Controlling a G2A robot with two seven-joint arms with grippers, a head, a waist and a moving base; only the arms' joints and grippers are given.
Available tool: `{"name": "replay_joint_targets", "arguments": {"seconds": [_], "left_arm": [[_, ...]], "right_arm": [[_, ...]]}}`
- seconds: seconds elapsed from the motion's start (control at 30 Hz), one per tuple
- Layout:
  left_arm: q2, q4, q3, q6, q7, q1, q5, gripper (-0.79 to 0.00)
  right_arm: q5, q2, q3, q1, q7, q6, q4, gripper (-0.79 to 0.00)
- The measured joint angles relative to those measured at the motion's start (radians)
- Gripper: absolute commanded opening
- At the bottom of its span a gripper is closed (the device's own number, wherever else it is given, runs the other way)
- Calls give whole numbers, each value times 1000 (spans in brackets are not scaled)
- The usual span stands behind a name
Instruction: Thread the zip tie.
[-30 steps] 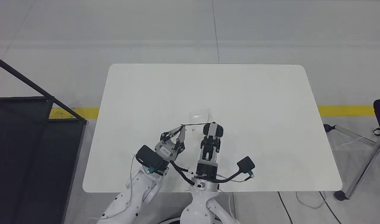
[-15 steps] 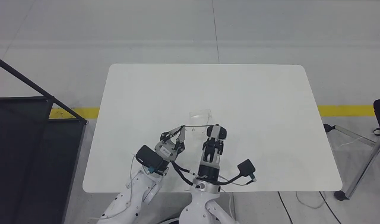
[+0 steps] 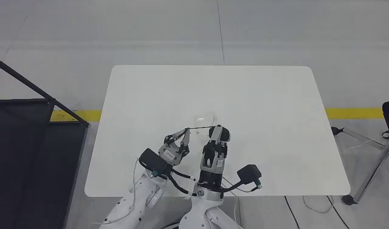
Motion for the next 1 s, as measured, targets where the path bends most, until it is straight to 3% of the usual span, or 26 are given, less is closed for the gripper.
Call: {"name": "replay_joint_targets", "arguments": {"seconds": [1.0], "left_arm": [[0,0,0,0,0,0,0,-785]], "right_arm": [[-95,-23,46,-32,85,77,19,-785]]}}
